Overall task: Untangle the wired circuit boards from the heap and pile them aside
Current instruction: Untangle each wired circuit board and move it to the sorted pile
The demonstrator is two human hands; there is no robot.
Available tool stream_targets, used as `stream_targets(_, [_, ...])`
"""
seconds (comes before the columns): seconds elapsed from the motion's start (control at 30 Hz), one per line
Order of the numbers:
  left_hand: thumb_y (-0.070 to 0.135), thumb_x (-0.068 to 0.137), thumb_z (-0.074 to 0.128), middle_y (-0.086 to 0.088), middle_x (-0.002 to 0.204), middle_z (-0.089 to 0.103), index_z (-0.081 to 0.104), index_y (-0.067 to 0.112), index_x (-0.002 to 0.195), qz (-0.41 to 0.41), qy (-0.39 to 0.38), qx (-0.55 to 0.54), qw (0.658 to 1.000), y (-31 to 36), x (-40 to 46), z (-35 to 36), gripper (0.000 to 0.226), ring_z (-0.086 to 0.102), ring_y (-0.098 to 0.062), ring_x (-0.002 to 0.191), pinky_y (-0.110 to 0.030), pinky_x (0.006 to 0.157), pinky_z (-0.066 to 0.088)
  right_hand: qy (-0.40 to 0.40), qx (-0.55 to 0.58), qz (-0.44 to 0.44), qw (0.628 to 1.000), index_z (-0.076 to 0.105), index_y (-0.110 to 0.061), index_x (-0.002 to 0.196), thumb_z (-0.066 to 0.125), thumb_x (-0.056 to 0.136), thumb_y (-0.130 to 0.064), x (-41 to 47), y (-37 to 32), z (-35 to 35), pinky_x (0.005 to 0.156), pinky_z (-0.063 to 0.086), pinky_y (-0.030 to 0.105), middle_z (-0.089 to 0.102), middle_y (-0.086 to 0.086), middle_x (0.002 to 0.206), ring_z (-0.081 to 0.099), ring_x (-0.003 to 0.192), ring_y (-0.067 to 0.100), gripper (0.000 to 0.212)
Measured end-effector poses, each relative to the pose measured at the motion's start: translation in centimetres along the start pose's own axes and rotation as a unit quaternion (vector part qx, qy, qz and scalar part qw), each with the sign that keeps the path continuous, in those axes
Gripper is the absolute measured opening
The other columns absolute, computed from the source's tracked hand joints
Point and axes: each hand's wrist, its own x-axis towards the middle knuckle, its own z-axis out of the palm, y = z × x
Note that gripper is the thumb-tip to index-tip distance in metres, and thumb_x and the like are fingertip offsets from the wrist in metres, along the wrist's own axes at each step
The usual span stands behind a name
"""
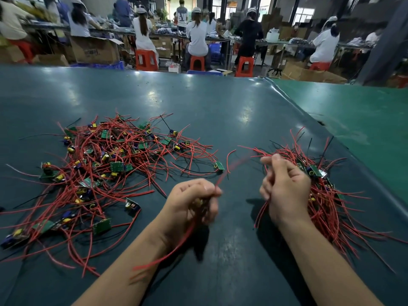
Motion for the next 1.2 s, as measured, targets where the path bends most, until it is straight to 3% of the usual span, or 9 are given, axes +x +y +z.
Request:
stream_targets(0.1, [0.019,0.075,0.066,-0.005,0.084,0.072,0.077,0.014,0.08,0.02,0.069,-0.058,0.996,0.2,0.6,-0.1,0.013,0.06,-0.01,0.068,-0.025,0.065,0.046,-0.091,-0.092,-0.026,0.991,0.07,-0.022,0.084,0.052,0.101,-0.025,-1.6,1.1,0.7,0.037,0.029,0.018,0.046,-0.01,0.054,0.036,0.04,0.007,0.025])
stream_targets(0.2, [0.025,0.069,0.069,-0.001,0.077,0.063,0.079,0.014,0.083,0.015,0.112,-0.139,0.984,0.4,1.0,-0.1,0.021,0.054,-0.01,0.064,-0.023,0.063,0.048,-0.197,-0.236,-0.053,0.95,0.071,-0.025,0.092,0.063,0.095,-0.015,-2.1,1.7,1.2,0.045,0.036,0.013,0.058,-0.01,0.058,0.046,0.045,0.001,0.013])
stream_targets(0.3, [0.022,0.069,0.068,-0.003,0.071,0.064,0.077,0.014,0.081,0.022,0.135,-0.173,0.975,0.5,1.2,-0.2,0.017,0.059,-0.011,0.06,-0.021,0.058,0.055,-0.281,-0.271,-0.075,0.918,0.066,-0.036,0.108,0.07,0.089,-0.013,-2.9,2.0,1.6,0.051,0.038,0.013,0.059,-0.011,0.066,0.046,0.048,0.001,0.03])
stream_targets(0.47, [0.016,0.07,0.066,-0.003,0.077,0.072,0.067,0.015,0.077,0.042,0.167,-0.165,0.971,0.2,1.5,-0.1,0.007,0.066,-0.011,0.067,-0.024,0.063,0.054,-0.28,-0.203,-0.139,0.928,0.067,-0.02,0.122,0.071,0.085,-0.011,-3.8,2.2,2.0,0.057,0.041,0.009,0.068,-0.022,0.082,0.052,0.057,-0.001,0.037])
stream_targets(0.67, [0.011,0.075,0.062,-0.007,0.073,0.068,0.058,0.009,0.086,-0.002,0.146,-0.213,0.966,0.3,1.5,0.1,0.011,0.064,-0.012,0.055,-0.021,0.044,0.05,-0.258,-0.228,-0.259,0.903,0.069,-0.011,0.118,0.076,0.079,-0.022,-4.1,1.8,2.2,0.061,0.047,0.023,0.066,-0.002,0.083,0.058,0.063,0.012,0.041])
stream_targets(0.73, [0.006,0.073,0.062,-0.007,0.074,0.07,0.057,0.009,0.083,0.01,0.137,-0.221,0.966,0.0,1.5,0.2,0.012,0.068,-0.012,0.06,-0.023,0.055,0.056,-0.226,-0.169,-0.218,0.934,0.075,-0.014,0.107,0.071,0.084,-0.021,-4.1,1.6,2.3,0.053,0.047,0.026,0.062,-0.008,0.074,0.054,0.053,0.009,0.025])
stream_targets(0.83, [-0.004,0.072,0.062,-0.014,0.084,0.072,0.06,0.007,0.085,0.025,0.117,-0.239,0.964,-0.2,1.6,0.1,0.017,0.072,-0.02,0.075,-0.029,0.069,0.06,-0.218,-0.027,-0.038,0.975,0.079,-0.014,0.091,0.074,0.082,-0.018,-4.1,0.7,2.2,0.043,0.046,0.027,0.064,0.003,0.069,0.05,0.046,0.014,0.011])
stream_targets(0.97, [0.01,0.069,0.071,-0.012,0.085,0.071,0.068,0.008,0.092,0.013,0.11,-0.137,0.984,-0.8,1.7,0.4,0.023,0.067,-0.018,0.075,-0.025,0.07,0.058,-0.201,0.059,0.113,0.971,0.077,-0.014,0.081,0.078,0.067,-0.02,-3.7,-0.1,2.3,0.043,0.043,0.022,0.065,0.003,0.064,0.052,0.049,0.01,0.015])
stream_targets(1.2, [0.017,0.07,0.071,-0.006,0.074,0.069,0.066,0.002,0.096,0.033,0.096,-0.071,0.992,-0.9,1.7,0.1,0.031,0.065,-0.012,0.064,-0.023,0.066,0.057,-0.302,0.055,0.174,0.936,0.078,-0.015,0.085,0.074,0.07,-0.018,-2.5,-1.0,1.7,0.061,0.05,0.02,0.075,0.009,0.091,0.068,0.078,0.015,0.015])
